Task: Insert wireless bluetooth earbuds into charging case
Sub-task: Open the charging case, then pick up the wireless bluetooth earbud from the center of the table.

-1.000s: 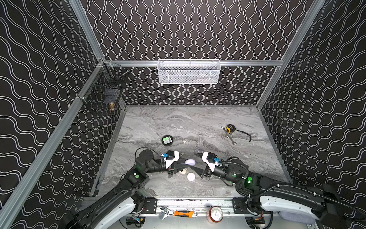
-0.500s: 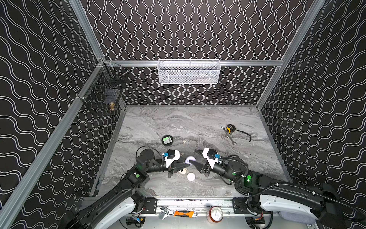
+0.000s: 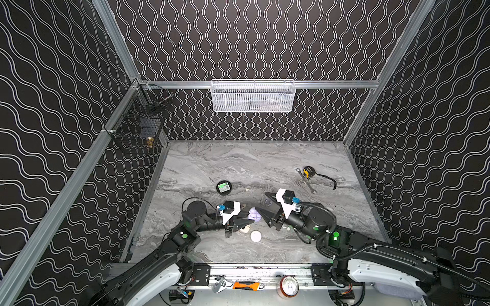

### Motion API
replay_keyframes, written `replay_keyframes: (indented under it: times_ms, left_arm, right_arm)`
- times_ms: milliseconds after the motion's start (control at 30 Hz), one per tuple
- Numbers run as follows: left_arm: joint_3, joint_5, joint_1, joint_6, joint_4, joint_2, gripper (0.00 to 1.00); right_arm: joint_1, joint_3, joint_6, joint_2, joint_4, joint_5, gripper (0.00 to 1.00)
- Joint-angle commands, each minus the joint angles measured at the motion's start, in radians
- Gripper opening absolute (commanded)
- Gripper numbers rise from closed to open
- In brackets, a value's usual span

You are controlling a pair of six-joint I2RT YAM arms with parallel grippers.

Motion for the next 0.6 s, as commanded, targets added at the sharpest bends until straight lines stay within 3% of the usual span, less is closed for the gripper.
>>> replay_keyframes:
  times_ms: [0, 200, 333, 433, 567]
  left_arm:
    - [-0.018, -0.055, -0.001, -0.138, 0.172, 0.025, 0.00]
    - [-0.018, -0.292, 0.002, -0.211, 0.028, -0.032, 0.00]
    - [0.013, -0.493, 0.001, -0.130, -0.143, -0.108, 0.00]
    - [-0.060, -0.578, 0.006, -0.143, -0.070, -0.114, 0.00]
    - [-0.122, -0.693, 0.006, -0.060, -0.056, -0.104, 0.00]
  right_arm:
    - [-0.004, 0.048, 0.143, -0.036, -0.052, 0.075, 0.70]
    - [-0.068, 0.130, 0.329, -0.011, -0.279, 0.304, 0.69]
    - [-0.174, 0.153, 0.462, 0.070, -0.388, 0.278, 0.66]
    - [-0.210, 0.160, 0.519, 0.141, -0.433, 0.241, 0.64]
    - [-0.218, 0.137, 0.565, 0.266, -0.403, 0.180, 0.64]
